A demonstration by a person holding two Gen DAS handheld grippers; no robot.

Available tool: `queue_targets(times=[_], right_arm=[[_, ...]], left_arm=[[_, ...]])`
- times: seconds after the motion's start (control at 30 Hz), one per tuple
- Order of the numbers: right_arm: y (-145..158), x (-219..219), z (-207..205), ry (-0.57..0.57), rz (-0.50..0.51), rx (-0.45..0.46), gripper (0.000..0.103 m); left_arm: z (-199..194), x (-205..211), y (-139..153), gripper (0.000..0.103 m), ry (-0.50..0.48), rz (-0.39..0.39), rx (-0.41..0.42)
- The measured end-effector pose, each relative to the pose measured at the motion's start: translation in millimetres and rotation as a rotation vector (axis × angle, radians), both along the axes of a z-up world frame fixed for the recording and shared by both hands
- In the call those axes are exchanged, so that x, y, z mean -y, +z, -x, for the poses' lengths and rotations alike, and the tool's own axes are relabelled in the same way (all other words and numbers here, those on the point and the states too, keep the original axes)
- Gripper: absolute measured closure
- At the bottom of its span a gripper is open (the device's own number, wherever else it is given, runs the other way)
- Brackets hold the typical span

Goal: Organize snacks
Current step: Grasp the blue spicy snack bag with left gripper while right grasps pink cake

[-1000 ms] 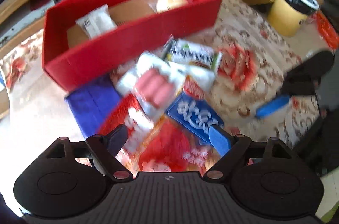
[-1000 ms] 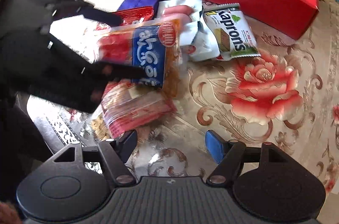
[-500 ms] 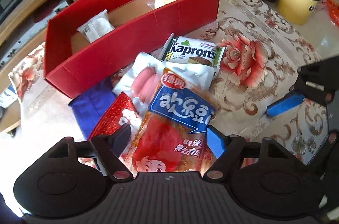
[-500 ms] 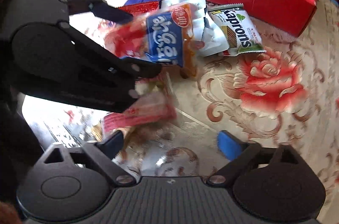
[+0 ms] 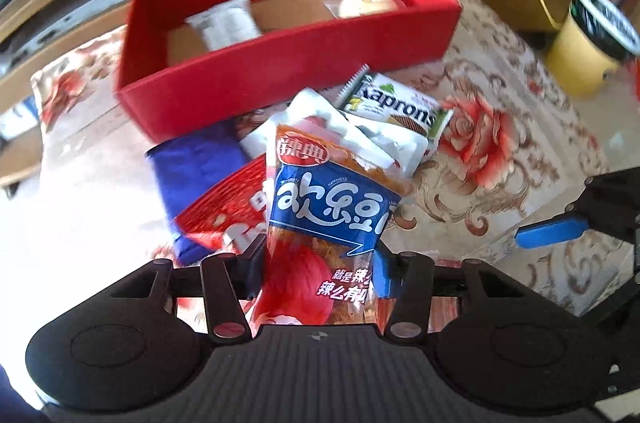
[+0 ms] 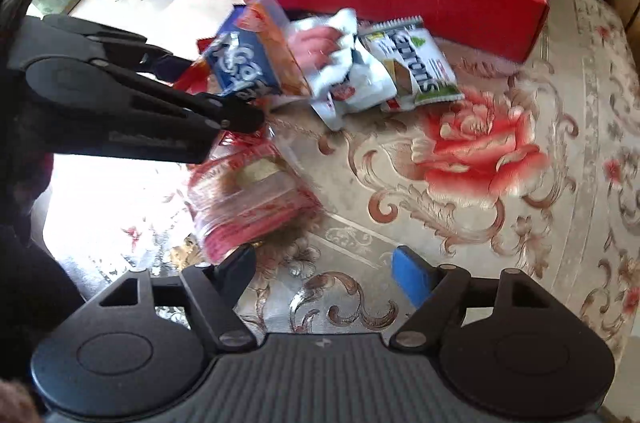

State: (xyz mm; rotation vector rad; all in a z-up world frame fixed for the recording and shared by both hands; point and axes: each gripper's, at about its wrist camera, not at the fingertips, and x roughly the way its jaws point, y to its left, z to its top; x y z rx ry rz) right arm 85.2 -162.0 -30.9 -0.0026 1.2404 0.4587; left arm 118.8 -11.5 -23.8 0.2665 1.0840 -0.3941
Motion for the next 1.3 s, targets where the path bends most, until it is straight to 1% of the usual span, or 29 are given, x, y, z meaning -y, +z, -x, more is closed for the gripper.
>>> queue_targets(times=[0.07, 0.13, 0.2, 0.3, 0.4, 0.47, 0.57, 0.7, 0.77, 0.8, 0.83, 0.87, 0.93, 0.97, 1.0, 1.03, 1.07, 1.13, 1.2, 1.3], right_arm=[[5.3, 1.5, -0.1, -0.015, -0.013, -0.006, 0.029], [5.7, 1.3, -1.2, -0.04, -0.034, -0.03, 0.029], [7.5, 0.4, -3.1, -0.064, -0.032, -0.042, 0.029], [7.5, 5.4, -5.5, -0.144, -0.077, -0.073, 0.029], [7.3, 11.0, -1.8, -0.203, -0.068, -0.073, 0.029], [5.8, 16.5, 0.0, -0.261, -0.066, -0.089, 0.029], [1.6, 16.4, -1.4, -0.334, -0.127, -0.126, 0.029], [-4.7, -0.5, -8.4, -0.405, -0.254, -0.168, 0.029], [-8.0, -14.7, -11.7, -0.433, -0.27, -0.175, 0.029], [-10.4, -20.4, -13.9, -0.45, -0.28, -0.179, 0.029], [-12.2, -24.3, -14.8, -0.469, -0.276, -0.18, 0.029], [-14.0, -28.3, -16.2, -0.472, -0.268, -0.166, 0.029], [-17.8, -36.8, -20.6, -0.43, -0.196, -0.121, 0.031], [-17.0, -39.4, -21.1, -0.397, -0.18, -0.108, 0.035], [-14.8, -39.9, -21.2, -0.365, -0.16, -0.1, 0.041], [-13.4, -41.4, -21.3, -0.324, -0.127, -0.087, 0.044], [-12.1, -42.7, -22.3, -0.29, -0.096, -0.072, 0.045], [-8.8, -40.3, -25.7, -0.237, -0.038, -0.045, 0.047], [-4.6, -34.6, -29.7, -0.206, 0.013, -0.026, 0.049], [-1.8, -29.8, -32.2, -0.154, 0.069, 0.007, 0.049]], left_arm=[[6.1, -8.4, 8.3, 0.046, 0.033, 0.033, 0.013], [11.8, -18.2, 17.0, 0.046, 0.076, 0.061, 0.024], [14.4, -26.9, 23.8, 0.046, 0.111, 0.092, 0.03], [16.3, -37.8, 25.2, 0.046, 0.146, 0.119, 0.022], [14.4, -43.0, 16.1, 0.047, 0.16, 0.112, -0.012], [14.1, -46.3, 11.5, 0.047, 0.17, 0.108, -0.031], [15.1, -51.1, 10.9, 0.047, 0.179, 0.115, -0.036], [18.1, -55.0, 10.9, 0.047, 0.185, 0.118, -0.043], [20.1, -55.1, 7.1, 0.047, 0.188, 0.113, -0.057], [21.0, -56.1, 4.2, 0.049, 0.195, 0.104, -0.064], [20.1, -58.6, 1.0, 0.047, 0.212, 0.089, -0.069], [19.4, -63.0, -2.2, 0.047, 0.223, 0.095, -0.084], [19.1, -70.7, -7.7, 0.047, 0.244, 0.107, -0.111], [20.0, -71.6, -9.7, 0.047, 0.245, 0.097, -0.111], [21.0, -71.9, -12.5, 0.046, 0.245, 0.087, -0.112], [21.7, -72.1, -16.1, 0.046, 0.245, 0.083, -0.122], [22.2, -71.7, -19.3, 0.045, 0.245, 0.079, -0.131], [25.1, -67.5, -19.8, 0.043, 0.226, 0.063, -0.114], [26.6, -64.7, -22.0, 0.04, 0.214, 0.053, -0.108], [29.9, -58.7, -24.7, 0.034, 0.191, 0.027, -0.097]])
